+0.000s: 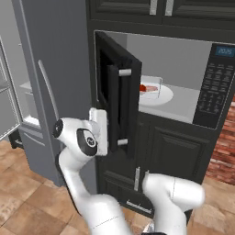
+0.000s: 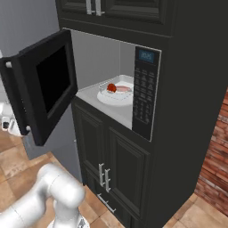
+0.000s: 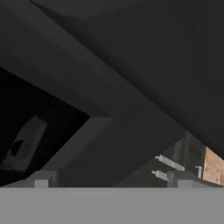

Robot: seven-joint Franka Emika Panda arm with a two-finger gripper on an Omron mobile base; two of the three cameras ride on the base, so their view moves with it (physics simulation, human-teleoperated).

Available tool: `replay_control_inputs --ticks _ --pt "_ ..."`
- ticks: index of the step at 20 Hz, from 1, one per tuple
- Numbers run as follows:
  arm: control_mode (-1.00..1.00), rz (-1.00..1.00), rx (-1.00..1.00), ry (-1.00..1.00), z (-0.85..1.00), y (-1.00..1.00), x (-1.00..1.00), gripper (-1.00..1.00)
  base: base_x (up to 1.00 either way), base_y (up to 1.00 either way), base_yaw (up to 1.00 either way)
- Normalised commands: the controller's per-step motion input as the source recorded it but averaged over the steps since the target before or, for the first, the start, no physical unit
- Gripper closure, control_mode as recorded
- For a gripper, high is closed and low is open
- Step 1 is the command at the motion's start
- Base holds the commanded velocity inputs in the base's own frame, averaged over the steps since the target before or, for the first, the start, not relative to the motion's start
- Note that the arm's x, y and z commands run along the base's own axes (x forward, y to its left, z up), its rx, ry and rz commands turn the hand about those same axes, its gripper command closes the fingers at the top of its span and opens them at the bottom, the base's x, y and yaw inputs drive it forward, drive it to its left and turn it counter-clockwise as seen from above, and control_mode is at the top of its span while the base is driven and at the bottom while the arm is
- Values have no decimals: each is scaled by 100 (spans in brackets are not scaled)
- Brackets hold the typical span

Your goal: Place the tupperware containing the steak and tomato meal in the microwave. Close the microwave door and press the start button to reheat the meal.

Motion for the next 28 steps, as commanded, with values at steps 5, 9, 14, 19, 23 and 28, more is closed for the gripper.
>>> replay_control_inputs --ticks 5,9,14,19,23,28 --pt "-100 0 36 -13 0 -100 0 -100 0 0 0" --pt "-100 5 36 -8 0 -100 0 -100 0 0 0" --pt "-100 14 32 -4 0 -100 26 -100 0 0 0" --pt "-100 2 22 -2 8 -75 89 -100 0 0 0" --pt "-100 -4 12 0 5 -26 100 -100 0 0 0" --pt "-100 -6 8 -1 23 -21 95 -100 0 0 0"
